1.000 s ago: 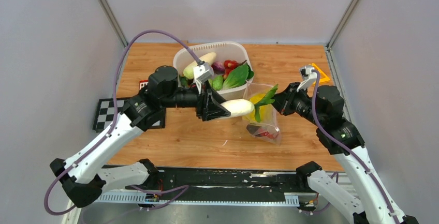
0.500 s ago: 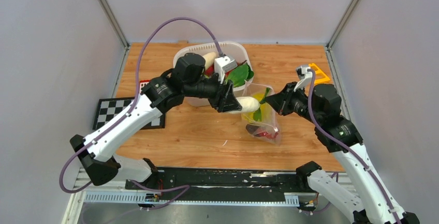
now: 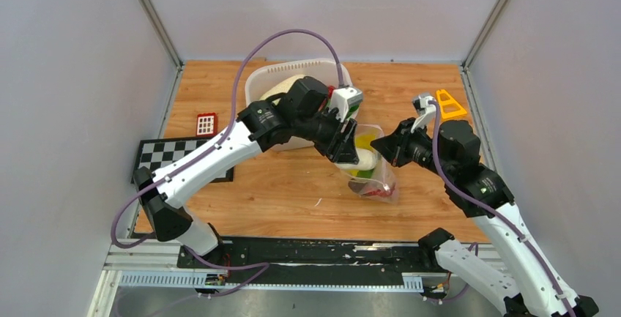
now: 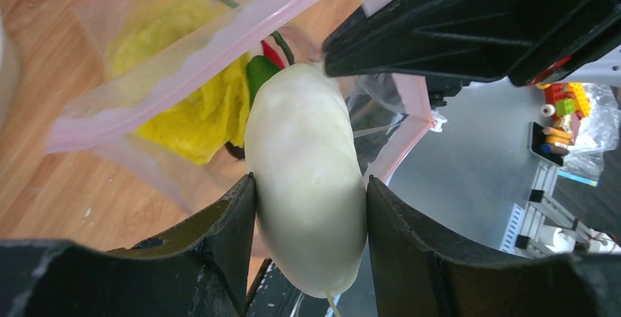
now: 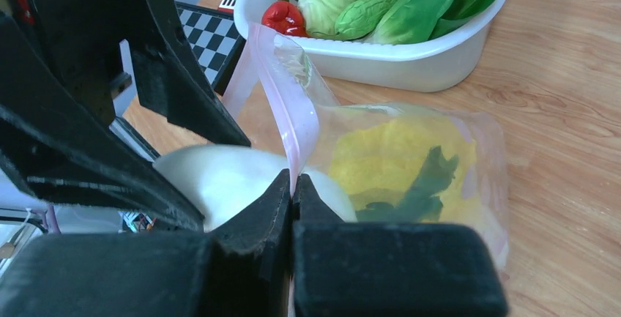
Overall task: Place the food in the zip-top bag and seal the zipper
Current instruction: Place the fake vegetable in the zipper food storage bag.
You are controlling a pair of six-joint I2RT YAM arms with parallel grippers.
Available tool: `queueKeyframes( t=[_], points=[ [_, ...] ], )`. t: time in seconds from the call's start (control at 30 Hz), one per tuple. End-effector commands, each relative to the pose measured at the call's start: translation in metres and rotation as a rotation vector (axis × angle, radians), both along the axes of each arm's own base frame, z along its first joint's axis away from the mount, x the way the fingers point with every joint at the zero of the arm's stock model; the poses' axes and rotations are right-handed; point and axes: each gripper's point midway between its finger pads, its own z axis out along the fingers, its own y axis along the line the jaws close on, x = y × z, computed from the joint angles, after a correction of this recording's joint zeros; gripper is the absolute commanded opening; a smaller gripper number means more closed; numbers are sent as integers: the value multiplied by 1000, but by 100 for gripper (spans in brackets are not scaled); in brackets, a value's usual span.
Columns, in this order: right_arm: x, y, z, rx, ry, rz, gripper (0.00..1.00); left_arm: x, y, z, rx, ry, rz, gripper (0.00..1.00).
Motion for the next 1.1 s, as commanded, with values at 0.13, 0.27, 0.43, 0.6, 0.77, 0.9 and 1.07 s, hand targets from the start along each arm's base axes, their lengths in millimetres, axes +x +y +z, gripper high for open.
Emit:
queueKeyframes(
  t=[0.13,0.27,0.43,0.6,0.77,0.9,1.07],
  points=[
    [3,-5,26,28,-88,-43,0,-24,-39,-13,-49,76,-120,14],
    [3,-2,27,44,-85,-35,0,-15,-39,-36,49,63,-125,17],
    [4,-5,27,63,-86,-62,0,-6,-52,-43,44,38,-103,22],
    [7,-14,24,74,-78,-124,0,-9,-67,-46,-30,27,-87,32],
    [10,-23,20,76,-75,-185,0,-10,-67,-30,-108,-38,-62,51],
    [11,-23,17,76,-66,-191,0,-13,-56,-19,-125,-79,-64,65],
    [12,-22,14,74,-59,-191,0,-20,-44,-10,-135,-99,-75,74]
  ],
)
